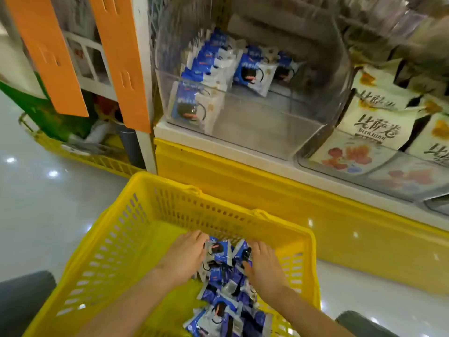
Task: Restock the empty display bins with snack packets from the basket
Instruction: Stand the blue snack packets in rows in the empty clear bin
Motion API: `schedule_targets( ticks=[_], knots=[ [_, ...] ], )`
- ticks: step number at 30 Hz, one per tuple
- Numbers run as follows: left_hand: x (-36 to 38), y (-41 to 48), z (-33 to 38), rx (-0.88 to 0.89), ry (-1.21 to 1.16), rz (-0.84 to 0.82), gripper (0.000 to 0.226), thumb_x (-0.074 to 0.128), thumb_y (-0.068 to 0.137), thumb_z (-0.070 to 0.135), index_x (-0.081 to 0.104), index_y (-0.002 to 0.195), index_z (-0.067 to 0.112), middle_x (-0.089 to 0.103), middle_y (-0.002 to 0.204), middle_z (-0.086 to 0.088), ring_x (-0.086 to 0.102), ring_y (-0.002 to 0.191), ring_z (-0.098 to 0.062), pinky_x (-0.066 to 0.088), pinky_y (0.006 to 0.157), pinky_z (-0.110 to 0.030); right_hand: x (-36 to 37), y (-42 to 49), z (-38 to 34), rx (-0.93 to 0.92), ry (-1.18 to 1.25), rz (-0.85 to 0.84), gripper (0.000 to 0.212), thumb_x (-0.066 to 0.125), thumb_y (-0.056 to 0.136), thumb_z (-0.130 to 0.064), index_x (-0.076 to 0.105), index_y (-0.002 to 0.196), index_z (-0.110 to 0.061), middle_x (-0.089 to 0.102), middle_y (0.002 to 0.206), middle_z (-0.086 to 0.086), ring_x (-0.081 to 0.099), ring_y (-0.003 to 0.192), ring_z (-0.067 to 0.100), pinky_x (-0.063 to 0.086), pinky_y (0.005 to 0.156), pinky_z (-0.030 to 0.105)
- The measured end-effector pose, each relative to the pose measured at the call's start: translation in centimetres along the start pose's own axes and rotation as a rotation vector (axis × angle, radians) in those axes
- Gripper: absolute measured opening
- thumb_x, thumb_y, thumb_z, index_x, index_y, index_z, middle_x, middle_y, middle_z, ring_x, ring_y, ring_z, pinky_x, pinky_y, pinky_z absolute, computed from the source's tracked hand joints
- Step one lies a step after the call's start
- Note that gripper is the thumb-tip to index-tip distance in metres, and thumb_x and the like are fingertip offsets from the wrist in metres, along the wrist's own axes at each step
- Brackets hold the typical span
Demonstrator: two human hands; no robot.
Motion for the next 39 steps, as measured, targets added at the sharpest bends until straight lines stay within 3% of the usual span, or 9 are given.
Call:
schedule_targets(
  ticks=[9, 14, 18, 21, 27, 32, 34, 37, 39],
  knots=[
    [9.4, 4.9, -1.5, -0.149, -0.286, -0.186, 0.044, 0.042, 0.099, 0.021, 0.034, 0.141, 0.014, 0.043, 0.14, -0.007, 0.048, 0.12, -0.023, 0.041, 0.098, -0.035, 5.1, 2.0, 5.3, 0.242, -0.003, -0.196, 0.06, 0.039, 0.097, -0.044, 0.022, 0.144, -0.011, 0.028, 0.147, 0.006, 0.024, 0.137, 0.024, 0.021, 0.114, 0.032],
    [10.9, 7.0, -2.0, -0.198, -0.095, -0.213, 0.056, 0.053, 0.094, 0.031, 0.029, 0.142, 0.016, 0.036, 0.144, -0.006, 0.032, 0.132, -0.025, 0.027, 0.109, -0.035, 5.7, 2.6, 5.1, 0.271, 0.197, -0.195, 0.055, 0.058, 0.091, -0.034, 0.034, 0.137, -0.015, 0.039, 0.137, 0.004, 0.034, 0.13, 0.022, 0.034, 0.103, 0.03],
    [11.0, 7.1, -2.3, -0.208, 0.072, -0.205, 0.062, 0.059, 0.086, 0.045, 0.035, 0.137, 0.02, 0.036, 0.136, -0.007, 0.031, 0.127, -0.026, 0.025, 0.106, -0.035, 5.8, 2.2, 4.8, 0.303, 0.323, -0.222, 0.047, 0.063, 0.088, -0.034, 0.039, 0.126, -0.019, 0.058, 0.119, 0.005, 0.062, 0.095, 0.021, 0.047, 0.074, 0.029],
    [10.7, 6.2, -2.5, -0.203, 0.077, -0.184, 0.055, 0.059, 0.085, 0.047, 0.039, 0.127, 0.018, 0.045, 0.126, -0.005, 0.04, 0.12, -0.024, 0.029, 0.1, -0.033, 5.5, 2.1, 4.9, 0.343, 0.461, -0.211, 0.051, 0.063, 0.088, -0.036, 0.04, 0.13, -0.02, 0.066, 0.099, 0.008, 0.058, 0.063, 0.012, 0.043, 0.056, 0.021],
    [9.4, 2.5, -3.5, -0.542, -0.69, -0.07, 0.046, 0.064, 0.087, 0.029, 0.043, 0.119, 0.003, 0.062, 0.104, -0.012, 0.061, 0.095, -0.028, 0.045, 0.072, -0.031, 2.1, 1.4, 3.3, 0.299, 0.676, -0.122, 0.049, 0.06, 0.09, -0.033, 0.046, 0.134, -0.016, 0.067, 0.108, 0.012, 0.066, 0.08, 0.024, 0.055, 0.07, 0.038],
    [7.7, -0.3, -2.1, -0.682, -1.014, -0.05, 0.028, 0.066, 0.086, 0.027, 0.058, 0.108, 0.01, 0.064, 0.094, -0.006, 0.058, 0.079, -0.019, 0.045, 0.067, -0.031, -2.0, 1.3, 1.2, 0.277, 0.783, 0.082, 0.018, 0.067, 0.086, -0.026, 0.05, 0.085, -0.03, 0.062, 0.081, 0.007, 0.06, 0.066, 0.026, 0.047, 0.057, 0.039],
    [6.6, -1.0, -1.2, -0.701, -1.207, -0.041, 0.03, 0.062, 0.089, 0.021, 0.059, 0.114, 0.005, 0.066, 0.094, -0.011, 0.062, 0.081, -0.026, 0.051, 0.069, -0.04, -3.9, 0.8, -0.2, 0.221, 0.826, 0.143, 0.018, 0.066, 0.087, -0.028, 0.048, 0.084, -0.032, 0.06, 0.076, 0.001, 0.053, 0.059, 0.018, 0.045, 0.055, 0.037],
    [4.5, -2.2, -0.1, -0.741, -1.618, 0.019, 0.02, 0.057, 0.092, 0.019, 0.057, 0.107, 0.005, 0.058, 0.068, -0.006, 0.05, 0.05, -0.014, 0.047, 0.042, -0.023, -6.3, -0.5, -2.4, 0.084, 0.756, 0.172, 0.012, 0.062, 0.089, -0.03, 0.05, 0.091, -0.029, 0.058, 0.074, -0.014, 0.051, 0.052, -0.001, 0.039, 0.05, 0.021],
    [2.7, -2.8, 0.8, -0.697, -1.866, 0.015, 0.019, 0.052, 0.095, 0.025, 0.06, 0.104, 0.011, 0.065, 0.08, -0.008, 0.058, 0.06, -0.018, 0.052, 0.044, -0.027, -8.3, -1.5, -4.0, -0.037, 0.671, 0.208, 0.005, 0.06, 0.091, -0.028, 0.055, 0.09, -0.029, 0.061, 0.08, -0.018, 0.058, 0.066, -0.009, 0.039, 0.055, 0.01]
  ],
)
Point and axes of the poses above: each hand's wrist, its own y-axis towards the middle knuckle, its own x-axis out of the palm, z = x × y, the point moved 7 cm from there along y, towards the middle knuckle
